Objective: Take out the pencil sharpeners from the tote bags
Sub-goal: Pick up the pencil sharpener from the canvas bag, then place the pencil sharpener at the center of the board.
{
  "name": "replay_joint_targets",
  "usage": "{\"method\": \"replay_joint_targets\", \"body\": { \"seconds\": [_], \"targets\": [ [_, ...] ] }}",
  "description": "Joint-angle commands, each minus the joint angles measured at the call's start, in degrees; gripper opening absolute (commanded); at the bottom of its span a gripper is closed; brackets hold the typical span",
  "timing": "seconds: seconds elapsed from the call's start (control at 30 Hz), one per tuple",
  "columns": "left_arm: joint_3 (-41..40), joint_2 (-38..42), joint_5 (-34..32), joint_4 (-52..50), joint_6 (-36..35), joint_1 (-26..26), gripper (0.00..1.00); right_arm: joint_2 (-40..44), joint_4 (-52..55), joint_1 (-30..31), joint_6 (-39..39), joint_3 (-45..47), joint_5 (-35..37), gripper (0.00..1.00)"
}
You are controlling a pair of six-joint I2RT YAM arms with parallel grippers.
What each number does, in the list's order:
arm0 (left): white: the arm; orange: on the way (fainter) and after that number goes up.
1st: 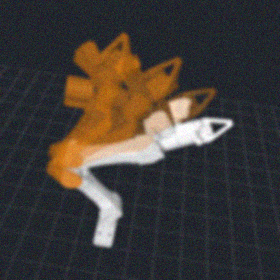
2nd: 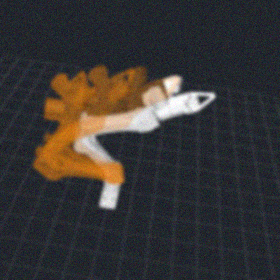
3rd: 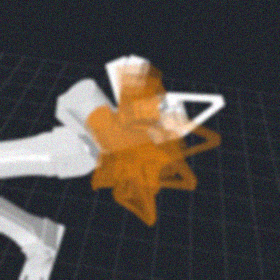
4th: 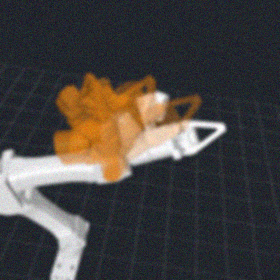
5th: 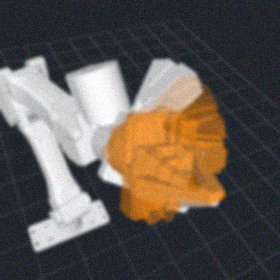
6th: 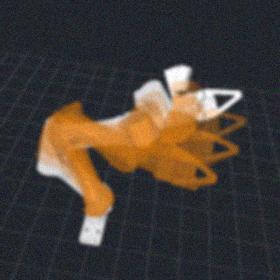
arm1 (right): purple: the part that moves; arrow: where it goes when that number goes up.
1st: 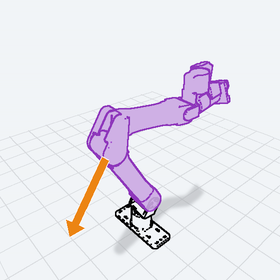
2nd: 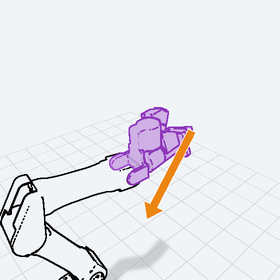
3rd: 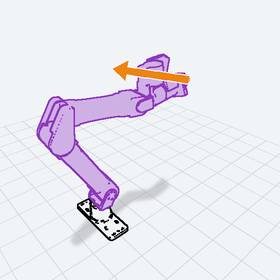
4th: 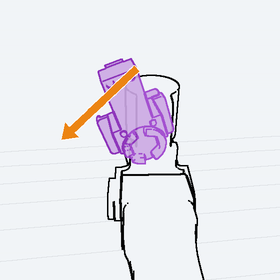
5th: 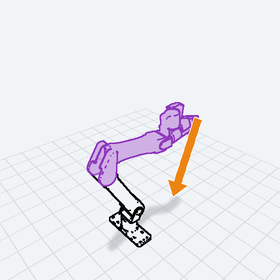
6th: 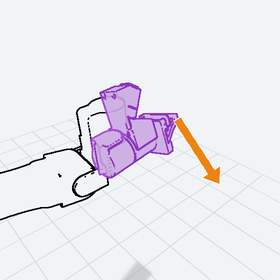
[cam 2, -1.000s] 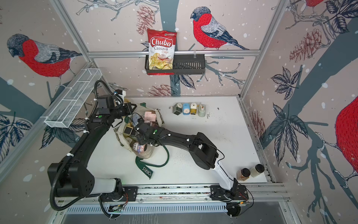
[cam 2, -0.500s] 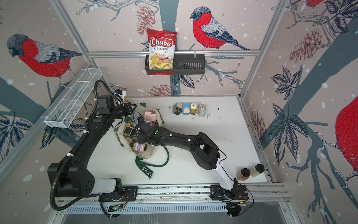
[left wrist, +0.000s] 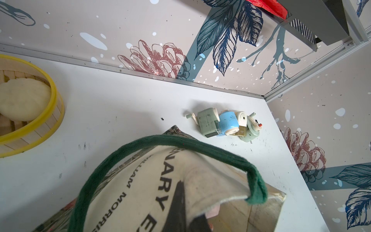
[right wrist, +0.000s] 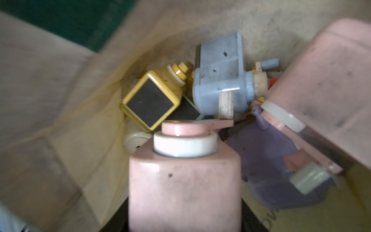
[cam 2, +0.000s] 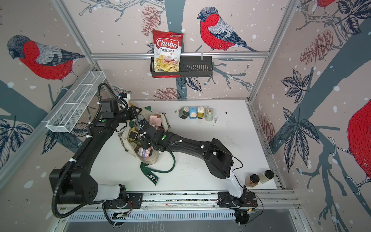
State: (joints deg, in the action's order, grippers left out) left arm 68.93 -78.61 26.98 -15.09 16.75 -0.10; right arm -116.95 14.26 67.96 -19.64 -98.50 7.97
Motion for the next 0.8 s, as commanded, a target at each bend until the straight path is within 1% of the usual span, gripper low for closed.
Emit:
{"method": "replay_joint_targets", "body": {
  "seconds": [0.0,0.17,0.3,0.43,0.5,0.6,0.7,0.77],
  "targets": [
    [0.6,-0.1,1.9,6.5,0.7,0.0,0.0,4.8,0.8,0.6,2.5,2.5,1.0,0.39],
    [0.7,-0.1,1.5,6.2,0.7,0.0,0.0,15.8,1.6,0.7,2.5,11.3,1.8,0.39],
    [0.7,-0.2,1.5,6.2,0.7,0.0,0.0,23.6,4.0,0.2,2.8,17.0,4.7,0.39],
    [0.8,-0.3,1.5,6.1,0.6,-0.1,0.0,30.9,7.6,-2.8,2.9,21.3,7.6,0.38],
    [0.9,-0.3,1.4,6.1,0.6,0.0,0.0,34.1,8.9,-6.0,2.7,23.3,9.2,0.38],
    [0.8,-0.3,1.3,6.1,0.6,-0.1,0.0,38.8,9.2,-12.9,2.4,26.6,9.9,0.38],
    [0.8,-0.4,1.4,6.1,0.6,-0.1,0.0,41.6,9.2,-22.6,2.9,29.4,8.7,0.39],
    [0.8,-0.4,1.4,6.0,0.6,-0.1,0.0,41.9,9.7,-30.7,2.8,30.2,5.9,0.39]
  ]
}}
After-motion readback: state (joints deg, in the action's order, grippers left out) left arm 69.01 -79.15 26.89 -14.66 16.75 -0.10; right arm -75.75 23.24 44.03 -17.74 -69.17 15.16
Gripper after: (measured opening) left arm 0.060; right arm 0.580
